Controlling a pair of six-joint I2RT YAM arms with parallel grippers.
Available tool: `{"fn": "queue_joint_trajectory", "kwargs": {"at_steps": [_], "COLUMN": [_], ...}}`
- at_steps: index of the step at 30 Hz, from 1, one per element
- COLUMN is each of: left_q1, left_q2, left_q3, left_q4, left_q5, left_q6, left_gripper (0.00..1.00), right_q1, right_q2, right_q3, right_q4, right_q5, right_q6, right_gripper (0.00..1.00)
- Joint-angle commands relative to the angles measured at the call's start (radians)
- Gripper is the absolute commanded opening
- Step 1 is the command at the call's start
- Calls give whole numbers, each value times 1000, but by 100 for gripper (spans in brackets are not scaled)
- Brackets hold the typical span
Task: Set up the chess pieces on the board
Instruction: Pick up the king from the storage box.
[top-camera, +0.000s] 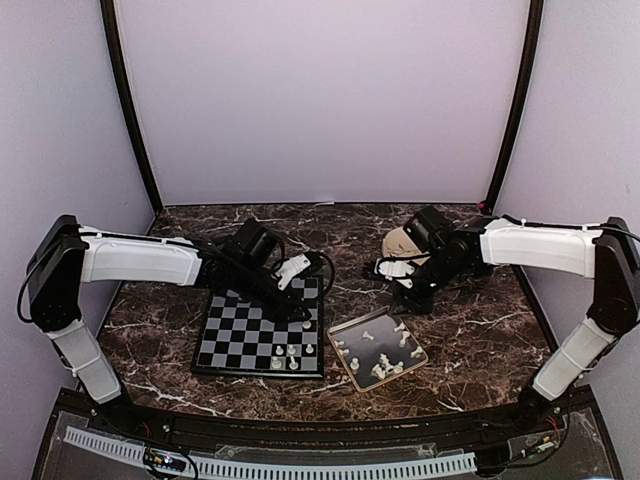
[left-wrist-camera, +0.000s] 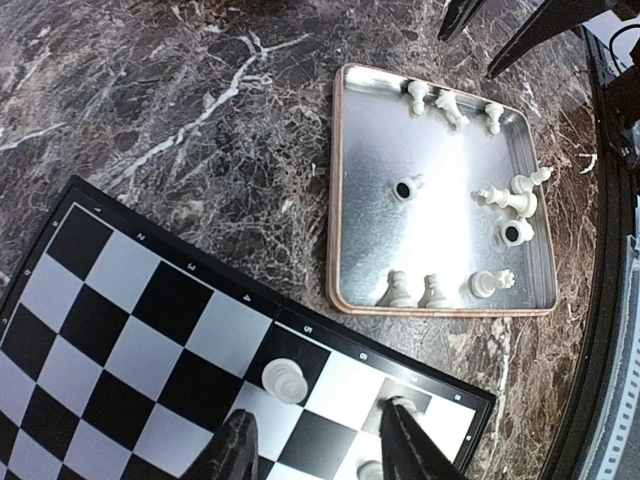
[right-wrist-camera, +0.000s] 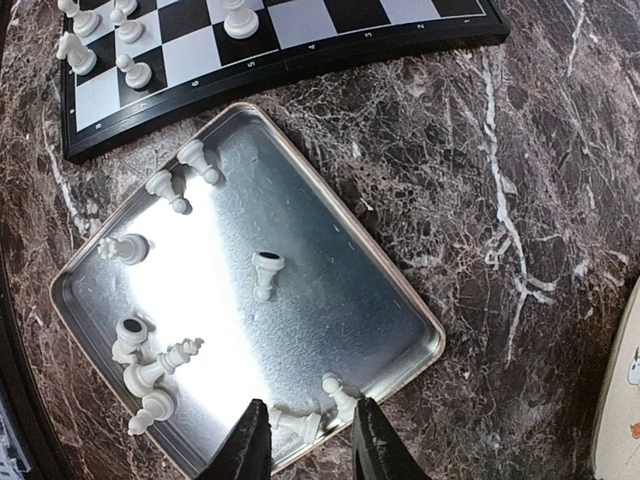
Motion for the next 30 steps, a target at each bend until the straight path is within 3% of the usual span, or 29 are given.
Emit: {"fn": "queue_joint_trajectory", "kwargs": {"at_steps": [1,7,12,30], "left_q1": [-17,-31,-32,-33], "left_q2": [61,118,139,173], "left_q3": [71,102,123,144], "left_q4": [-101,-117,-135,-121], "left_q5": [-14,-47,-110,-83], "left_q6": [33,31,34,44], "left_gripper": [44,43,36,22], "right_q1": [-13,-14,-14,-14], "right_q2": [-54,-44,-40,-10], "right_q3": [-37,-55,-56,-45], "right_q4": [118,132,134,122], "right_q5": [-9,-27,-33,-43], "right_q6": [11,8,5,-3], "right_gripper": [29,29,27,23]}}
